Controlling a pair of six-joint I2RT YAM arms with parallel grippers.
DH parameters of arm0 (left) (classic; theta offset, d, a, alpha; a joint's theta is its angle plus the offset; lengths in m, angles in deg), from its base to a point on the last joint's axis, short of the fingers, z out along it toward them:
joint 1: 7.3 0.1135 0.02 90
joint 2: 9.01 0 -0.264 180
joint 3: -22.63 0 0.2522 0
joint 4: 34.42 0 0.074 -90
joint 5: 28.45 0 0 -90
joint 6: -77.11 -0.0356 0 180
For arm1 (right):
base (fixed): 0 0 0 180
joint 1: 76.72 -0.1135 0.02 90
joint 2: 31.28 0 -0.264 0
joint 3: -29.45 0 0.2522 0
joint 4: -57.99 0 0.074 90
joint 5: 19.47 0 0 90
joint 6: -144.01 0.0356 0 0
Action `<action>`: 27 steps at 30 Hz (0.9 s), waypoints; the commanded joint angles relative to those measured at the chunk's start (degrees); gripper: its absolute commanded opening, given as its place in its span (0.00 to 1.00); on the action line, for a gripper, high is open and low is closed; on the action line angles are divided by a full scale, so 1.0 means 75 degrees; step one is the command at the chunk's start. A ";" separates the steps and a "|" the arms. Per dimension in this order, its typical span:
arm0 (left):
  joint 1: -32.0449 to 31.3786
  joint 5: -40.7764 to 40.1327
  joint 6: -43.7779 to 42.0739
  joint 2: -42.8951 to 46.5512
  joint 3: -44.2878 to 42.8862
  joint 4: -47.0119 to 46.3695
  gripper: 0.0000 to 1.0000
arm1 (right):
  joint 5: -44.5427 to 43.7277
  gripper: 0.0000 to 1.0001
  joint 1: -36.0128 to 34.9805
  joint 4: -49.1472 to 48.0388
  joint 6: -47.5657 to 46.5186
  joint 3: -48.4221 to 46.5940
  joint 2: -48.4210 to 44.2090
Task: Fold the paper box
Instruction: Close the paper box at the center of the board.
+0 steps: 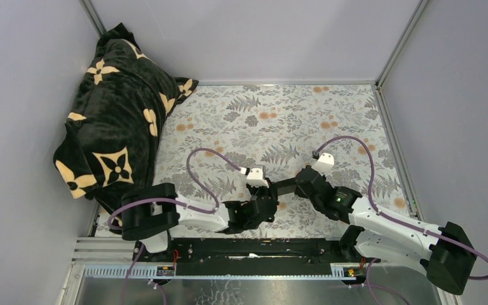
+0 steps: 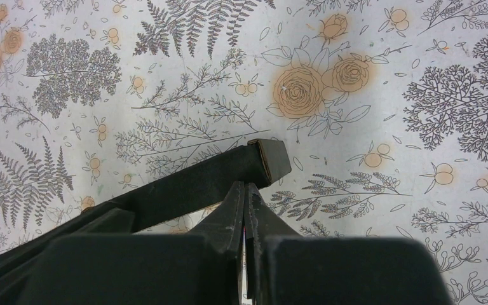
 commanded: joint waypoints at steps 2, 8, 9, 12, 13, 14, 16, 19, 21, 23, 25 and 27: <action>0.0281 0.0229 -0.0794 0.0648 0.0509 0.0819 0.22 | 0.0435 0.00 0.0021 0.0657 -0.0072 -0.0017 0.0246; 0.0343 0.0342 -0.1069 0.1415 0.0643 0.1023 0.21 | 0.0446 0.00 0.0016 0.0677 -0.0120 -0.0137 0.0335; 0.0343 0.0393 -0.1102 0.1503 0.0696 0.0972 0.20 | 0.0437 0.00 0.0023 0.0672 -0.0120 -0.0153 0.0340; 0.0339 0.0498 -0.1136 0.1676 0.0815 0.0856 0.16 | 0.0481 0.00 0.0020 0.0632 -0.0118 -0.0159 0.0370; 0.0343 0.0555 -0.1154 0.1702 0.0851 0.0807 0.14 | 0.0497 0.00 0.0028 0.0612 -0.0114 -0.0146 0.0376; 0.0343 0.0616 -0.1164 0.1727 0.0853 0.0786 0.11 | 0.0509 0.00 0.0019 0.0610 -0.0109 -0.0151 0.0385; 0.0343 0.0745 -0.1176 0.1717 0.0857 0.0770 0.08 | 0.0510 0.00 0.0024 0.0612 -0.0108 -0.0147 0.0388; 0.0332 0.0910 -0.1123 0.1684 0.0865 0.0775 0.00 | 0.0501 0.00 0.0022 0.0608 -0.0113 -0.0155 0.0388; 0.0332 0.1010 -0.1050 0.1665 0.0911 0.0750 0.00 | 0.0494 0.00 0.0022 0.0609 -0.0112 -0.0149 0.0395; 0.0332 0.1064 -0.1008 0.1653 0.0952 0.0730 0.00 | 0.0512 0.00 0.0018 0.0588 -0.0111 -0.0138 0.0388; 0.0332 0.1134 -0.1006 0.1635 0.0982 0.0640 0.00 | 0.0522 0.00 0.0025 0.0563 -0.0098 -0.0110 0.0388; 0.0326 0.1184 -0.1009 0.1602 0.0960 0.0639 0.00 | 0.0542 0.00 0.0018 0.0542 -0.0096 -0.0075 0.0388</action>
